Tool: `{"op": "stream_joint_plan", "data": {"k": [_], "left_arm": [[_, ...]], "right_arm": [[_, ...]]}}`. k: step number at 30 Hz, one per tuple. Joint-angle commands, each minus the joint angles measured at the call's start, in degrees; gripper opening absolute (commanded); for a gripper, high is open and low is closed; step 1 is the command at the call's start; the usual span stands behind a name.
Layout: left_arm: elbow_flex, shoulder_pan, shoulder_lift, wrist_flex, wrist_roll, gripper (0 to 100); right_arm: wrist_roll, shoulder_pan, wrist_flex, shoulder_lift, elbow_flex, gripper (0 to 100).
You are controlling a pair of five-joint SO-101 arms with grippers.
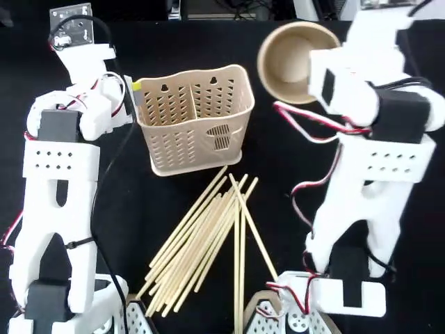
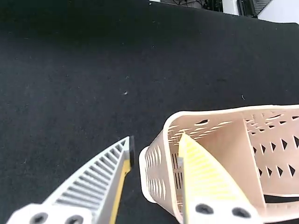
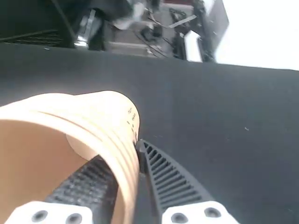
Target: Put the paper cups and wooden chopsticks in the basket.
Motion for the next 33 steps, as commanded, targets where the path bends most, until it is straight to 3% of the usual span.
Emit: {"op": "stream_joint_plan", "data": {"k": [1,10,18,33], "left_arm": [[1.9,0.7,-1.5,-3.0,0.4,18],[16.8,0.9,-2.2,-12.7,0.5,18],[19.2,6.5,-2.2,-12.9,0.5,18],[19.5,6.5,-2.2,-12.9,0.5,18]], "right_arm": [[-1.2,-3.8,0.1,-2.2,-2.9,1.1],[-3.9,-8.7,-1.1,-2.2,-2.7,1.1],[-3.4,-11.7,-0.6,-2.2,-0.3,1.1],[-3.3,-12.0,-0.7,-2.6,9.7,1.1]]}}
